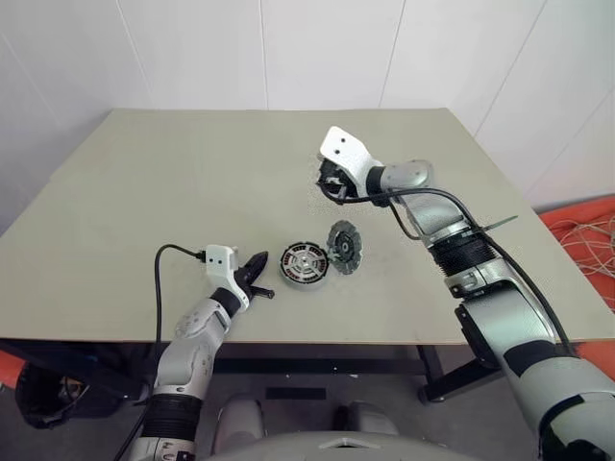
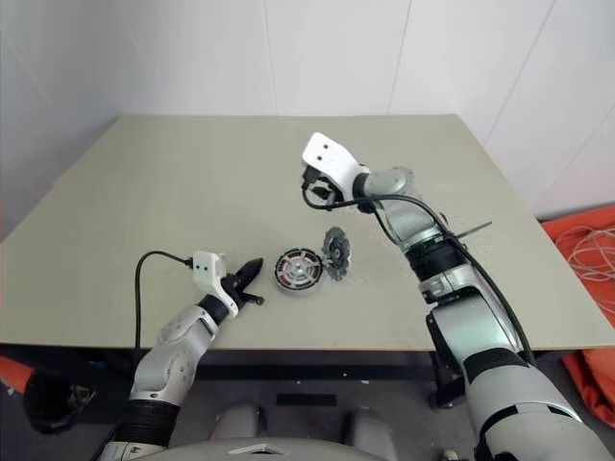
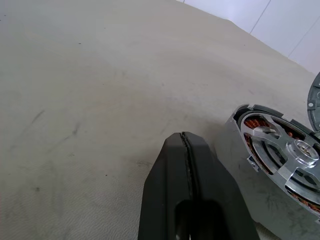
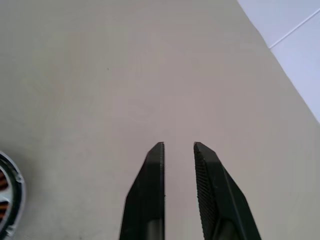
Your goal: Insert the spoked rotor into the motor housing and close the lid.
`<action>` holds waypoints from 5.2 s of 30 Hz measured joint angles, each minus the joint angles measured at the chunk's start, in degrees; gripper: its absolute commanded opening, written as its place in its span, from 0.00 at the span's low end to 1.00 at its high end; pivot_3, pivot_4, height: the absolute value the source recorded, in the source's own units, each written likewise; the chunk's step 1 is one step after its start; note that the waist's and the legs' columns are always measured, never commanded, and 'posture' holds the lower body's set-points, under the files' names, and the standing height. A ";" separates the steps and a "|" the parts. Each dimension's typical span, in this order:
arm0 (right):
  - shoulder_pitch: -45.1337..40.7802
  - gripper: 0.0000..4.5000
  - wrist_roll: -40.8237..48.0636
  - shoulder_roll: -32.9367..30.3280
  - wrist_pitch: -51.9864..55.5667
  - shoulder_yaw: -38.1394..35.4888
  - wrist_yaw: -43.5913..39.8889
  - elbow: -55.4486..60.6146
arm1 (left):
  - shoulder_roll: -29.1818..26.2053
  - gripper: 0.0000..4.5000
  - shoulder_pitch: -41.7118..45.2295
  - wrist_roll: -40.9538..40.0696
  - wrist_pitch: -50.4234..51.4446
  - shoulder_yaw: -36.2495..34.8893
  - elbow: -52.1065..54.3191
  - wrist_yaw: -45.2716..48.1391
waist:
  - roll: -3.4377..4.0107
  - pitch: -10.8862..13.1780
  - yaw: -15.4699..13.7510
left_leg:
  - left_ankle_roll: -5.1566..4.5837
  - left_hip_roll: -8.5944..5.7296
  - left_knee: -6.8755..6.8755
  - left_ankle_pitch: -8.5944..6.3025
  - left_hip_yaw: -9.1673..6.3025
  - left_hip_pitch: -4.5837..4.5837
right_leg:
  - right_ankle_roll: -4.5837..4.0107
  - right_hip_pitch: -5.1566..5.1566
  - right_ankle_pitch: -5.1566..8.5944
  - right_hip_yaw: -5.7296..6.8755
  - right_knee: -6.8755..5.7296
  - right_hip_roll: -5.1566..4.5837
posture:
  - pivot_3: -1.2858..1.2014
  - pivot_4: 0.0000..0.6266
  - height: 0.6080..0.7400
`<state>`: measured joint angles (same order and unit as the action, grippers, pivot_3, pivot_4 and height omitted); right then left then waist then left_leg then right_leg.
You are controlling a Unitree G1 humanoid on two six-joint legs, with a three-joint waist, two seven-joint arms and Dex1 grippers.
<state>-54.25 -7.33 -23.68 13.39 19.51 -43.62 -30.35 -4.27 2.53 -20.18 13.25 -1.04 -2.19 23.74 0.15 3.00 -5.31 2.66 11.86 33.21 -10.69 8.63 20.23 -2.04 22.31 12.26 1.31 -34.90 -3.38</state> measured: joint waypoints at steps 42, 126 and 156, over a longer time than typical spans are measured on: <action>17.25 0.00 17.70 -12.13 18.61 -3.10 -34.74 23.49 | -5.12 0.00 -2.21 -2.55 6.30 1.54 4.19 7.31 | 0.02 0.00 -0.11 | -0.28 0.04 0.09 -0.15 0.03 -0.12 | -0.02 -0.09 0.00 0.01 -0.01 0.00 | 0.52 0.00 1.00; 31.61 0.99 19.66 4.22 10.53 -9.31 -2.52 31.13 | -6.50 0.00 -4.92 -4.45 9.16 2.75 7.61 11.08 | 0.09 -0.07 0.04 | -0.21 0.02 -0.18 -0.12 0.02 -0.15 | 0.46 -0.09 0.27 -0.02 0.15 0.01 | 0.52 0.00 1.00; 34.72 0.95 14.39 7.29 7.30 -2.76 1.12 27.76 | -7.67 0.00 -6.34 -5.40 11.54 2.73 9.91 10.50 | 0.09 -0.06 0.28 | -0.21 0.01 -0.22 -0.13 0.02 -0.14 | 0.48 -0.07 0.29 -0.03 0.18 0.01 | 0.52 0.00 1.00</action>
<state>-19.53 7.06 -16.39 20.69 16.76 -42.50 -2.58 -11.94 -3.81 -25.58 24.79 1.69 7.72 34.24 0.25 2.94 -5.03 2.44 11.88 32.99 -10.82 8.65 20.08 -1.56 22.24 12.55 1.28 -34.72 -3.36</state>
